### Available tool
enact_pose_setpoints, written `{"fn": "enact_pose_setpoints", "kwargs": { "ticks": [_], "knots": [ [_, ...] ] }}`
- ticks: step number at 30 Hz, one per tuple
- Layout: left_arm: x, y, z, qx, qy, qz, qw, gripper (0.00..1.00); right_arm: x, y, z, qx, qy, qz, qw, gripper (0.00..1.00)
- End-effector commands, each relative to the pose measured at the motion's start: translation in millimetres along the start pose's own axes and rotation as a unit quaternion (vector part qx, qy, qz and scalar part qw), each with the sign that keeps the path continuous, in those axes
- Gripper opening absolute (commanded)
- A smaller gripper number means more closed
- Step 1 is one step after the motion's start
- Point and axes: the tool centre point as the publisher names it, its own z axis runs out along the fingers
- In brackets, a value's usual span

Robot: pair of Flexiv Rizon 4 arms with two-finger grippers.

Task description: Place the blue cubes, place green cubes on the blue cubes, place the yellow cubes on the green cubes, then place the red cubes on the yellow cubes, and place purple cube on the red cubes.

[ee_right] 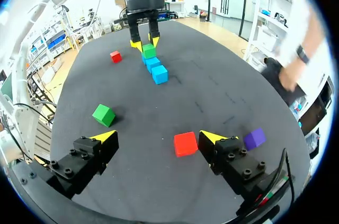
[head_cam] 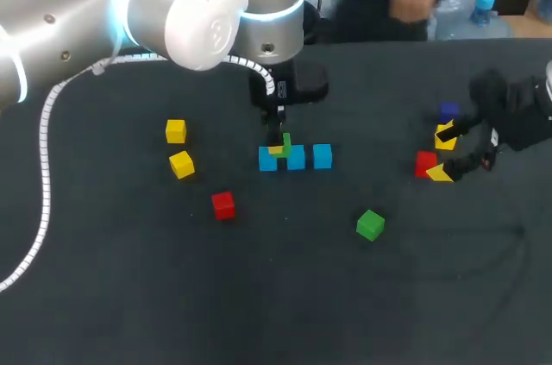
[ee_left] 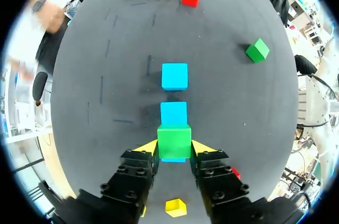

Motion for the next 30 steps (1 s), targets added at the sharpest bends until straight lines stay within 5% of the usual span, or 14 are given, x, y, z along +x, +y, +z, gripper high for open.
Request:
{"fn": "enact_pose_setpoints", "kwargs": {
  "ticks": [1, 25, 30],
  "knots": [
    [-1.1, 4.9, 1.1, 0.005, 0.002, 0.001, 1.000, 0.00, 0.0, -0.2, 0.6, 0.000, 0.000, 0.000, 1.000, 1.00],
    [-1.7, 8.6, 2.6, 0.008, 0.001, 0.000, 1.000, 0.00, 0.0, -0.2, 0.6, 0.000, 0.000, 0.000, 1.000, 1.00],
    [-2.0, 8.6, 2.4, 0.009, 0.002, -0.001, 1.000, 0.11, 0.0, -0.2, 0.6, 0.000, 0.000, 0.000, 1.000, 1.00]
  ]
}}
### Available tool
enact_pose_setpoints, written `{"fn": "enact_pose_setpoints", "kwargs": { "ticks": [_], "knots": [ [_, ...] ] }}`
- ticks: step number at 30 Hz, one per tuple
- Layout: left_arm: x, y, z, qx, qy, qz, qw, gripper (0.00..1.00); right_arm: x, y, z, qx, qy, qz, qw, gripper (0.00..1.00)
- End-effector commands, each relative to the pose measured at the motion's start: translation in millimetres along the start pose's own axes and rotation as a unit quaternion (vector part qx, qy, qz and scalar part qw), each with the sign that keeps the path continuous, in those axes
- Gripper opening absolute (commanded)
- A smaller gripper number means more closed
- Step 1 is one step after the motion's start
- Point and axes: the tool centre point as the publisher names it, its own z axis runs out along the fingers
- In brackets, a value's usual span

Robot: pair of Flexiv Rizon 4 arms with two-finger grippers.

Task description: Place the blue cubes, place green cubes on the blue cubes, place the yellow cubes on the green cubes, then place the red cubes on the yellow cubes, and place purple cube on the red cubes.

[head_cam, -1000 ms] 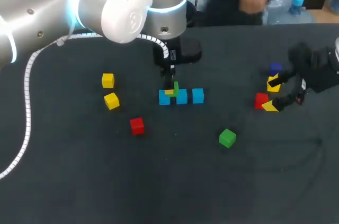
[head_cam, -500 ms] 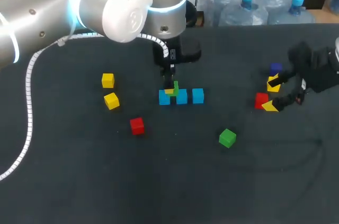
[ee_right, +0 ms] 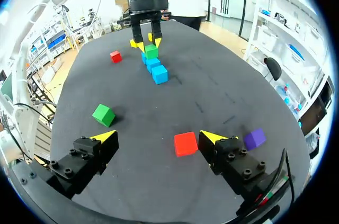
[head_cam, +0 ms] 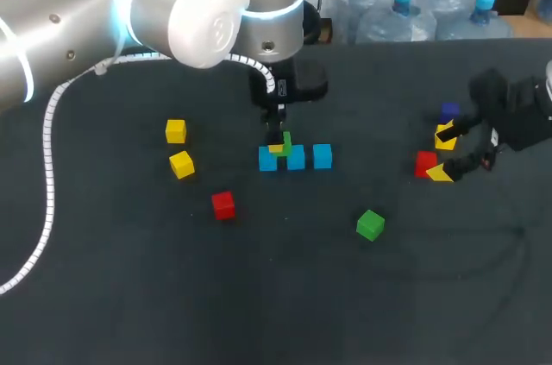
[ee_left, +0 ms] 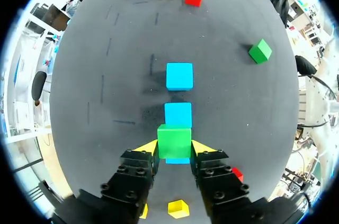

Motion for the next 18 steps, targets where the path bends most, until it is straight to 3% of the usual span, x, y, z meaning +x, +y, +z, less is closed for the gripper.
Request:
{"fn": "enact_pose_setpoints", "kwargs": {
  "ticks": [1, 4, 7, 11, 18],
  "knots": [
    [-1.5, 3.3, -0.3, 0.005, 0.002, -0.001, 1.000, 0.16, 0.0, -0.2, 0.6, 0.000, 0.000, 0.000, 1.000, 1.00],
    [-1.5, 3.3, -0.3, 0.006, 0.003, -0.002, 1.000, 0.33, 0.0, -0.2, 0.6, 0.000, 0.000, 0.000, 1.000, 1.00],
    [-1.3, 3.3, -0.2, 0.006, 0.004, -0.003, 1.000, 0.40, 0.0, -0.2, 0.6, 0.000, 0.000, 0.000, 1.000, 1.00],
    [-1.1, 3.7, 0.2, 0.007, 0.004, -0.003, 1.000, 0.47, 0.0, -0.2, 0.6, 0.000, 0.000, 0.000, 1.000, 1.00],
    [-0.3, 3.8, 0.2, 0.007, 0.003, -0.003, 1.000, 0.47, 0.0, -0.2, 0.6, 0.000, 0.000, 0.000, 1.000, 1.00]
  ]
}}
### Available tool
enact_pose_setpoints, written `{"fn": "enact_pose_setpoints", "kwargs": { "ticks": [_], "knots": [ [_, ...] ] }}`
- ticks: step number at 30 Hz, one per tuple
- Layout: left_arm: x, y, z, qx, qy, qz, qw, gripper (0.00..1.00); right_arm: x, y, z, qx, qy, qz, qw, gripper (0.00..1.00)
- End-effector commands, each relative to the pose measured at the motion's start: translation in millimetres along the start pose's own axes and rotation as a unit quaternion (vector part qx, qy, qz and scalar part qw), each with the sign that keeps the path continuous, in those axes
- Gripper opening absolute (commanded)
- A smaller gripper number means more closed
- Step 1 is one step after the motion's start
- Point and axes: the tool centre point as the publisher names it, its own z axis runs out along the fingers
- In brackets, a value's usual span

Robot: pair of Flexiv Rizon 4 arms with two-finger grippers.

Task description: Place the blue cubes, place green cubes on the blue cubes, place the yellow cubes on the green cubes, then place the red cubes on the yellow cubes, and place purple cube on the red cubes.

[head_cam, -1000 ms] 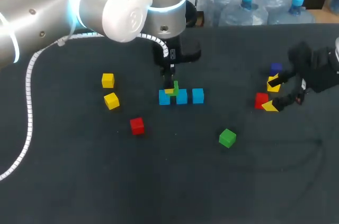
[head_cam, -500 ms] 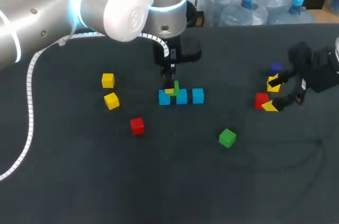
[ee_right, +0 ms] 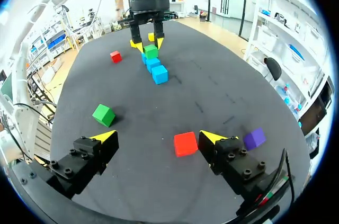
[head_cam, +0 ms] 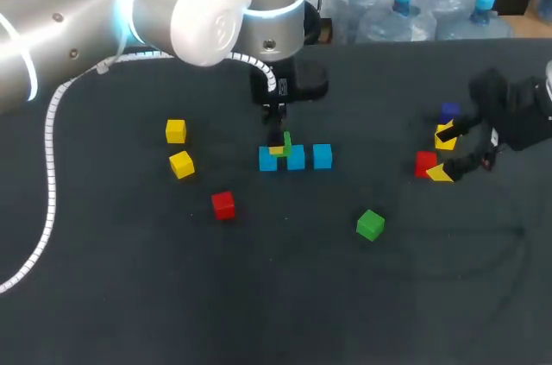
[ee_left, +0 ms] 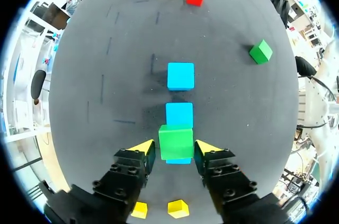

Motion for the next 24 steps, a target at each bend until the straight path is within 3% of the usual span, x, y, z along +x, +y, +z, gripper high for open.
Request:
{"fn": "enact_pose_setpoints", "kwargs": {
  "ticks": [1, 7, 9, 10, 12, 24],
  "knots": [
    [-0.2, 2.7, 0, 0.003, 0.001, 0.001, 1.000, 0.47, 0, 0, 1, 0.000, 0.000, 0.000, 1.000, 1.00],
    [0.7, 2.1, -4, 0.001, 0.000, 0.001, 1.000, 0.49, 0, 0, 1, 0.000, 0.000, 0.000, 1.000, 1.00],
    [0.5, 1.6, -5, -0.001, 0.000, 0.001, 1.000, 0.61, 0, 0, 1, 0.000, 0.000, 0.000, 1.000, 1.00],
    [0.4, 1.1, -6, -0.001, 0.000, 0.001, 1.000, 0.62, 0, 0, 1, 0.000, 0.000, 0.000, 1.000, 1.00],
    [0.0, -0.1, -8, -0.002, 0.000, 0.002, 1.000, 1.00, 0, 0, 1, 0.000, 0.000, 0.000, 1.000, 1.00],
    [4.2, -15.6, -25, -0.010, -0.002, 0.001, 1.000, 1.00, 0, 0, 1, 0.000, 0.000, 0.000, 1.000, 1.00]
  ]
}}
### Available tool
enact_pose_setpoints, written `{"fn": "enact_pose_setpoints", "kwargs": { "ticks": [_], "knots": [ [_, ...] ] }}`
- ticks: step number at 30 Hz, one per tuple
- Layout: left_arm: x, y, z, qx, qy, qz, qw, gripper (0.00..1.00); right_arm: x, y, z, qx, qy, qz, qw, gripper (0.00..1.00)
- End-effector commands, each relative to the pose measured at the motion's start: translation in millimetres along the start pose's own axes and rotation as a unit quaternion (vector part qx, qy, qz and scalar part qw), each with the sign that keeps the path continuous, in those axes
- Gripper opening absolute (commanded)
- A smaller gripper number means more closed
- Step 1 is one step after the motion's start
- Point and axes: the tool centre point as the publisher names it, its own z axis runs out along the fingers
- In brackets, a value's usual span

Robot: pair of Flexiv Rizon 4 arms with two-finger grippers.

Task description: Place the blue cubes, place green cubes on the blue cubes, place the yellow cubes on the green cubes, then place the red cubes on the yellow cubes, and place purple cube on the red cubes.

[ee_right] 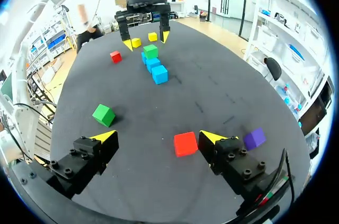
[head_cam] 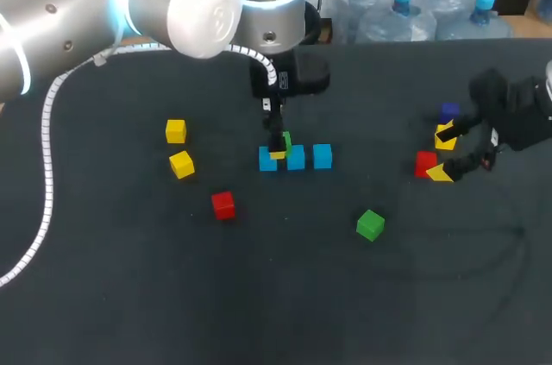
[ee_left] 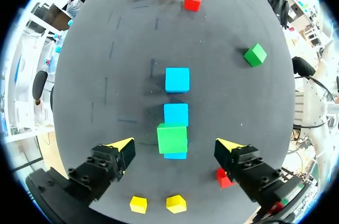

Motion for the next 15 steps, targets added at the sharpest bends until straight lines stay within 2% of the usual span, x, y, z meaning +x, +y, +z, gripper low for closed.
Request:
{"fn": "enact_pose_setpoints", "kwargs": {
  "ticks": [1, 7, 15],
  "knots": [
    [7.1, -11.6, -8, -0.007, -0.001, 0.000, 1.000, 1.00, 0, 0, 1, 0.000, 0.000, 0.000, 1.000, 1.00],
    [17.2, -24.9, -13, -0.005, -0.007, 0.000, 1.000, 1.00, 0, 0, 1, 0.000, 0.000, 0.000, 1.000, 1.00],
    [34.5, -37.0, -19, -0.014, -0.010, -0.035, 0.999, 1.00, 0, 0, 1, 0.000, 0.000, 0.000, 1.000, 1.00]
  ]
}}
